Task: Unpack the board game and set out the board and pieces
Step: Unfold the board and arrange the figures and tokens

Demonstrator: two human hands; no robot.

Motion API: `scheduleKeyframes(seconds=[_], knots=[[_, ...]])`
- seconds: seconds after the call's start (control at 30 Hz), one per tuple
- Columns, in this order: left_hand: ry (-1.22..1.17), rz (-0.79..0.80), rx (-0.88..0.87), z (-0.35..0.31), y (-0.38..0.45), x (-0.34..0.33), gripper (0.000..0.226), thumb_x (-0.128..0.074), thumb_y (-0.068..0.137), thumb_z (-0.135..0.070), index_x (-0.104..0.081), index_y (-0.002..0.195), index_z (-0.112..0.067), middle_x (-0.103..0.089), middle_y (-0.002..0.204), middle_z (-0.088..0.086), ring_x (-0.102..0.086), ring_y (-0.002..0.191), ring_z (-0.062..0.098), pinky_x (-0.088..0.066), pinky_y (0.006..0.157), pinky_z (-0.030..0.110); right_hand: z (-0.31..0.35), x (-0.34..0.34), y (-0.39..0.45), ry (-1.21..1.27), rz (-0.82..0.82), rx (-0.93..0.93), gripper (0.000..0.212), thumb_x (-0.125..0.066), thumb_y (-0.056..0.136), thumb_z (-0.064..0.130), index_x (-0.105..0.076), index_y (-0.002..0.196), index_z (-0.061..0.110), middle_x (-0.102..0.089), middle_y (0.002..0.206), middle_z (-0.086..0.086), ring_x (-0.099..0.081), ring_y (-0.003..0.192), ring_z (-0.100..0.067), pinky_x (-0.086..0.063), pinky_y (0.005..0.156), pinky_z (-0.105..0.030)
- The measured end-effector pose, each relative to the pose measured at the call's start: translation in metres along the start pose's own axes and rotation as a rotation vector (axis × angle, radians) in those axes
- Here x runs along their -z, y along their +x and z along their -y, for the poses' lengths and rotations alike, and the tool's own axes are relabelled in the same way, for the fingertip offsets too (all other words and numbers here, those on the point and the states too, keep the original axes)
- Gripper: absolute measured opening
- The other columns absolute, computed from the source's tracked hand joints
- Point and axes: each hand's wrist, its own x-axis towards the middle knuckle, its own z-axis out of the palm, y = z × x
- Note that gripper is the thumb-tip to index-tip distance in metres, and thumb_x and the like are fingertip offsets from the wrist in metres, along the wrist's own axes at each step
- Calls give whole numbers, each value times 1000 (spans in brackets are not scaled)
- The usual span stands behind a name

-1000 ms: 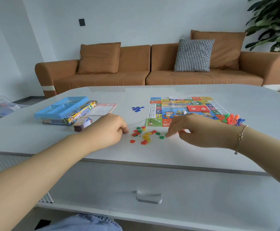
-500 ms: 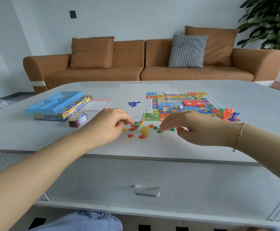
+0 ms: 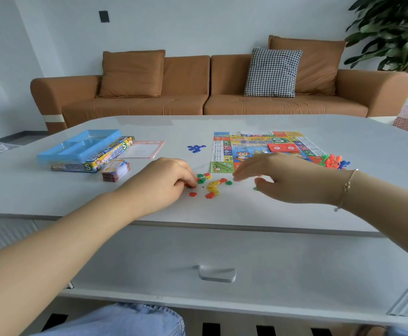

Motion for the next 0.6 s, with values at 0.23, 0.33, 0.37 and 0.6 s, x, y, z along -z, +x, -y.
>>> scheduleKeyframes(seconds=[0.23,0.33,0.37,0.6], knots=[[-3,-4,31,6,-6,3,43,-46,79,12,-76,97,-13,-71,106,-5,-62,98,7,-29,79,-3,3,-2,2,-8,17,18,40,-47,89,9,-67,114,32,-62,120,19,-55,113,-4,-42,99,-25],[-16,-14,54,7,-7,4,41,-46,81,12,-76,96,-11,-71,107,-4,-61,97,6,-28,76,-7,-4,6,-8,-6,5,-34,38,-48,88,10,-71,105,34,-67,108,19,-60,100,-4,-44,85,-17],[-20,-18,61,8,-7,4,40,-46,81,12,-76,96,-10,-71,108,-4,-61,97,6,-28,76,-7,-6,8,-11,-10,-1,-51,37,-48,87,10,-72,101,35,-68,104,18,-61,97,-7,-46,84,-23],[22,-33,71,10,-11,4,40,-45,84,8,-76,99,-13,-65,121,-6,-58,110,11,-32,84,8,-1,4,1,10,-11,-8,39,-47,88,7,-67,110,32,-61,119,16,-53,114,-6,-40,102,-30]])
